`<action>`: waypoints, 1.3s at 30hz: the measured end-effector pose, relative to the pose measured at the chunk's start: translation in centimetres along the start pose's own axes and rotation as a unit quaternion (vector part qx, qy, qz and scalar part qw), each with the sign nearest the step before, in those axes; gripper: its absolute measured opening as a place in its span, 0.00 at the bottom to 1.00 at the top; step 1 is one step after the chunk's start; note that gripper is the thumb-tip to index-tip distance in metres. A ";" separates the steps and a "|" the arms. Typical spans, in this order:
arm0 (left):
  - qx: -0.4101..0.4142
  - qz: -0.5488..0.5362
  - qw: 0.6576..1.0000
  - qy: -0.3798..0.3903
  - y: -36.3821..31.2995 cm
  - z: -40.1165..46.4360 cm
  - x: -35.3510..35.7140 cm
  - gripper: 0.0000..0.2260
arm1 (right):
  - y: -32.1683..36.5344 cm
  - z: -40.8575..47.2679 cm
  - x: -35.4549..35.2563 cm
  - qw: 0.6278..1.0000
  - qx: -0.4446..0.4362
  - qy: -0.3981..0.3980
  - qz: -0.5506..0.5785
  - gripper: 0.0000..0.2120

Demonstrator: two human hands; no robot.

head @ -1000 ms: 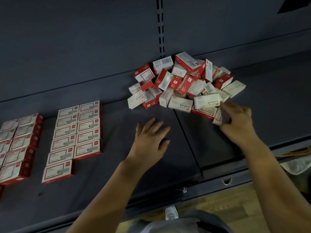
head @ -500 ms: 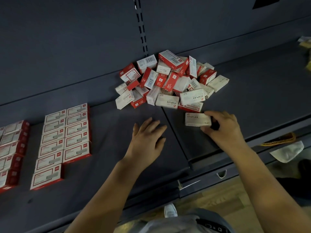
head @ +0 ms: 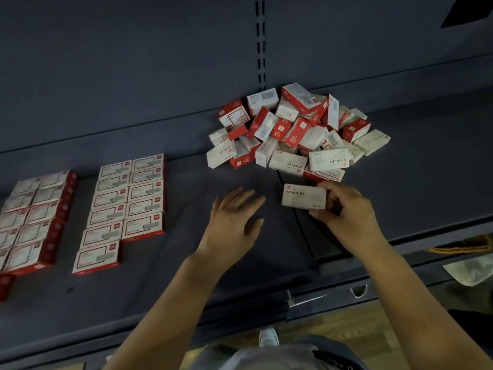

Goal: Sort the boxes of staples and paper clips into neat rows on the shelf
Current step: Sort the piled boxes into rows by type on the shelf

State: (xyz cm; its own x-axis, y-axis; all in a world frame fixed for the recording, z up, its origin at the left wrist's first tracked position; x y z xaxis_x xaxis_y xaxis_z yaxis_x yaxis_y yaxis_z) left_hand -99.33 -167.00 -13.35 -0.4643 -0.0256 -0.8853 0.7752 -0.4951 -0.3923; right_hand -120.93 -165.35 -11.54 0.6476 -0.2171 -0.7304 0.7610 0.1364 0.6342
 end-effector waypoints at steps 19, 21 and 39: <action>-0.078 -0.090 0.988 -0.100 5.8 -7.7 -8.2 0.26 | 12.4 -0.8 8.4 0.981 -0.132 0.107 0.098 0.23; -0.080 -0.091 0.987 -0.107 7.1 -9.0 -9.2 0.25 | 14.3 -1.1 9.5 0.978 -0.144 0.113 0.097 0.23; -0.116 -0.080 0.980 -0.139 21.6 -23.3 -19.7 0.27 | 31.8 -4.4 21.4 0.954 -0.229 0.187 0.055 0.30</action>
State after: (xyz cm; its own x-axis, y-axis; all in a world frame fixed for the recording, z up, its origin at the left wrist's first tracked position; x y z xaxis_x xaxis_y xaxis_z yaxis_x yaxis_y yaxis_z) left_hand -63.53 -156.97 -10.22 -0.6614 -0.2158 -0.7183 0.7448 -0.3013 -0.5954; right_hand -82.73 -161.41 -8.14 0.6275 0.1707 -0.7597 0.5689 0.5656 0.5971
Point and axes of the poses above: each hand's wrist, its own z-axis towards the middle knuckle, its own x-axis out of the palm, y = z × x, the point moved 2 cm from there along z, towards the middle knuckle, and after that the axes turned 1 degree about y, right-handed, at the moved point
